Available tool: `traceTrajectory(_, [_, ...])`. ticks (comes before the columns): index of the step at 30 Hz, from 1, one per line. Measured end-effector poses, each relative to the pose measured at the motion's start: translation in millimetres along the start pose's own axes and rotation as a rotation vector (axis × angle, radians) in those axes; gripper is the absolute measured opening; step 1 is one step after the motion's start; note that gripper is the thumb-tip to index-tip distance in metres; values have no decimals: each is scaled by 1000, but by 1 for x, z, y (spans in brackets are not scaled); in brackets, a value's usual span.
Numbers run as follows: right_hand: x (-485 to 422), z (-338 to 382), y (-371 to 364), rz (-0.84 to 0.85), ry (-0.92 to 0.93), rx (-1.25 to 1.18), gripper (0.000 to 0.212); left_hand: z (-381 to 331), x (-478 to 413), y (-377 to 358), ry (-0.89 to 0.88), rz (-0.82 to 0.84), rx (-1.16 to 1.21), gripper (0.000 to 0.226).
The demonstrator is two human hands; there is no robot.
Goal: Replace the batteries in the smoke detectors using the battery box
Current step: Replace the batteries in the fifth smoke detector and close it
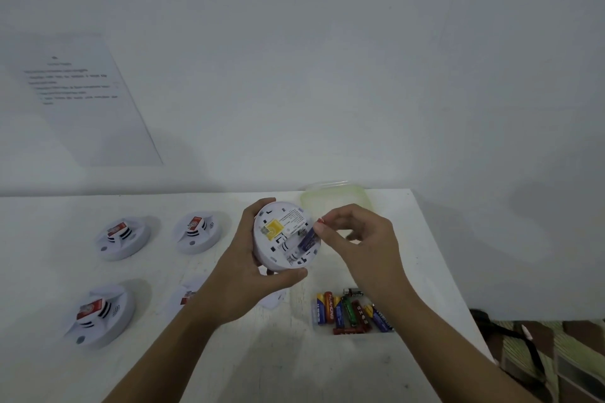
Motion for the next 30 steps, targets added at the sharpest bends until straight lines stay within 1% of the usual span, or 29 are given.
traceTrajectory(4, [11, -5, -1, -2, 0, 113, 8, -1, 9, -4, 20, 43, 4, 95])
traceTrajectory(7, [19, 0, -8, -2, 65, 165, 9, -5, 14, -4, 14, 43, -14, 95])
traceTrajectory(12, [26, -5, -17, -22, 65, 108, 17, -14, 17, -3, -13, 13, -70, 88])
traceTrajectory(18, [29, -5, -26, 42, 121, 105, 18, -12, 19, -5, -18, 41, -38, 89])
traceTrajectory(21, [31, -5, -35, 128, 103, 91, 33, -12, 17, -11, -22, 48, -30, 89])
traceTrajectory(23, [28, -3, -32, 124, 90, 23, 37, -12, 14, -14, -23, 53, -28, 89])
traceTrajectory(25, [22, -1, -23, 117, 62, -80, 29, -12, 10, -12, -19, 59, -28, 90])
traceTrajectory(27, [13, -3, -11, 104, 19, -125, 22, -11, 5, -8, -7, 68, -26, 91])
traceTrajectory(29, [1, -11, 5, 37, -15, -96, 17, -9, 1, -6, 4, 86, -35, 92])
traceTrajectory(30, [-6, -17, 15, -9, -25, -32, 13, -8, -1, -5, 11, 92, -36, 92])
Point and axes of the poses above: each hand's wrist, its own x-axis away from the middle knuckle, its own y-axis out of the back of the hand, z = x × y, the point moved 7 cm from there along -x, towards the middle knuckle, and after that the axes turned 3 degrees about z, right-handed, at the moved point
